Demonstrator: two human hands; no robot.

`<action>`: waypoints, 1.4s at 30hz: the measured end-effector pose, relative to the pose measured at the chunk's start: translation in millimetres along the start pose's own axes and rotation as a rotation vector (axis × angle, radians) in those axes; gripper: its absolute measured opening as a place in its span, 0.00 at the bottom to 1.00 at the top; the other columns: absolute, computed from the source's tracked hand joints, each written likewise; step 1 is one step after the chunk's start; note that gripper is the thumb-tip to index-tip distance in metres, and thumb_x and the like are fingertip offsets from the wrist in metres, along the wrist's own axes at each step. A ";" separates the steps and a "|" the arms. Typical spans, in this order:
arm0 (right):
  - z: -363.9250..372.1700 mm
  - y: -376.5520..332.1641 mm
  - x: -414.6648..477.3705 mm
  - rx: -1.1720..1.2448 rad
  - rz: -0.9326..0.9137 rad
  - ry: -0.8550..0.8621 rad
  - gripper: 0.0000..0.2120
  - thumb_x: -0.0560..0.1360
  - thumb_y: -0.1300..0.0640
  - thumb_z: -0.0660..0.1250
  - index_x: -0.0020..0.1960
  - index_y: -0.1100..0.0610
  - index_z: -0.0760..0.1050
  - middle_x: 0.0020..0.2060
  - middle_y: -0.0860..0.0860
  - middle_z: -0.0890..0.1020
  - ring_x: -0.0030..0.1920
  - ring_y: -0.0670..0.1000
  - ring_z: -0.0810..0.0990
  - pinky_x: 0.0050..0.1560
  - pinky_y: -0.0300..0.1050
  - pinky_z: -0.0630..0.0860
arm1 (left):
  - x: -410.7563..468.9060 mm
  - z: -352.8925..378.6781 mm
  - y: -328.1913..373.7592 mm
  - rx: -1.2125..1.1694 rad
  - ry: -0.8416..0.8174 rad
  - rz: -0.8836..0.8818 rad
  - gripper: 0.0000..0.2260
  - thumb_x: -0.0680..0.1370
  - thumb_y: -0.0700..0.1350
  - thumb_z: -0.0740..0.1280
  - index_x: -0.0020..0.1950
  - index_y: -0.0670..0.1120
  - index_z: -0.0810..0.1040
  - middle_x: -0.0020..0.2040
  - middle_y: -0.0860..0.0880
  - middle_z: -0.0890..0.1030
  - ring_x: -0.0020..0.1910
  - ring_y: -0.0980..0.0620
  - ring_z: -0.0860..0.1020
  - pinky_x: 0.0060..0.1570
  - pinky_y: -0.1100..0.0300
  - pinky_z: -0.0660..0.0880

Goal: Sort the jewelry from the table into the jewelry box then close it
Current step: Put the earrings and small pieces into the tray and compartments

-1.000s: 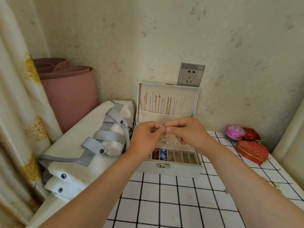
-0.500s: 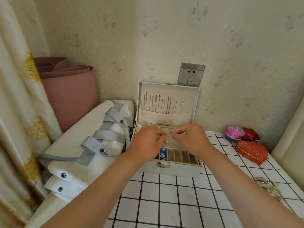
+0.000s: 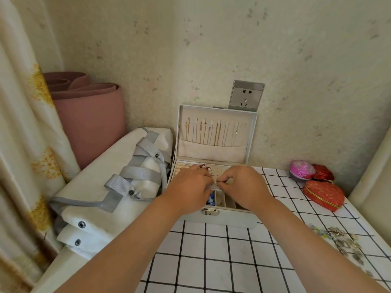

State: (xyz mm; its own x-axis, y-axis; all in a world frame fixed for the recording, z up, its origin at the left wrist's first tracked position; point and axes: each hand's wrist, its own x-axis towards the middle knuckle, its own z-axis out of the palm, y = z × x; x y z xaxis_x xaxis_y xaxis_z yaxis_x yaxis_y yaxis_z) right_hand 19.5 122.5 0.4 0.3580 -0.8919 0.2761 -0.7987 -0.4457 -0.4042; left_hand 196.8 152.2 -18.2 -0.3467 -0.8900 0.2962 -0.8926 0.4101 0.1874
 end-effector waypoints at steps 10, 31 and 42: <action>-10.9 7.8 7.6 0.043 -0.005 -0.185 0.05 0.75 0.54 0.72 0.45 0.44 0.85 0.42 0.37 0.82 0.46 0.40 0.80 0.51 0.43 0.79 | -0.7 2.7 -1.0 -0.041 0.053 0.024 0.15 0.78 0.46 0.63 0.64 0.50 0.78 0.57 0.52 0.78 0.58 0.51 0.70 0.58 0.52 0.71; -34.6 26.9 -7.7 0.167 0.080 -0.080 0.02 0.76 0.48 0.70 0.45 0.44 0.81 0.43 0.40 0.82 0.48 0.42 0.80 0.54 0.46 0.78 | 6.8 -4.8 28.7 -0.070 0.097 0.004 0.16 0.80 0.48 0.62 0.67 0.51 0.76 0.59 0.53 0.77 0.61 0.53 0.70 0.58 0.53 0.72; -92.3 108.7 -102.4 0.075 0.211 -0.177 0.05 0.76 0.54 0.71 0.49 0.45 0.83 0.43 0.39 0.82 0.45 0.35 0.78 0.44 0.29 0.71 | 9.1 22.0 138.1 -0.249 0.072 0.128 0.11 0.80 0.48 0.62 0.61 0.54 0.77 0.51 0.57 0.77 0.53 0.57 0.73 0.52 0.59 0.73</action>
State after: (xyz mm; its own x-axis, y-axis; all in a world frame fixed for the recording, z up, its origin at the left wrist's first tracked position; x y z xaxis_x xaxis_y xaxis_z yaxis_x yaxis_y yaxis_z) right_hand -148.6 172.3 8.7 0.2720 -0.9620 0.0248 -0.8287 -0.2473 -0.5022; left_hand 64.1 196.4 -10.3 -0.4231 -0.8149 0.3961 -0.7415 0.5627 0.3655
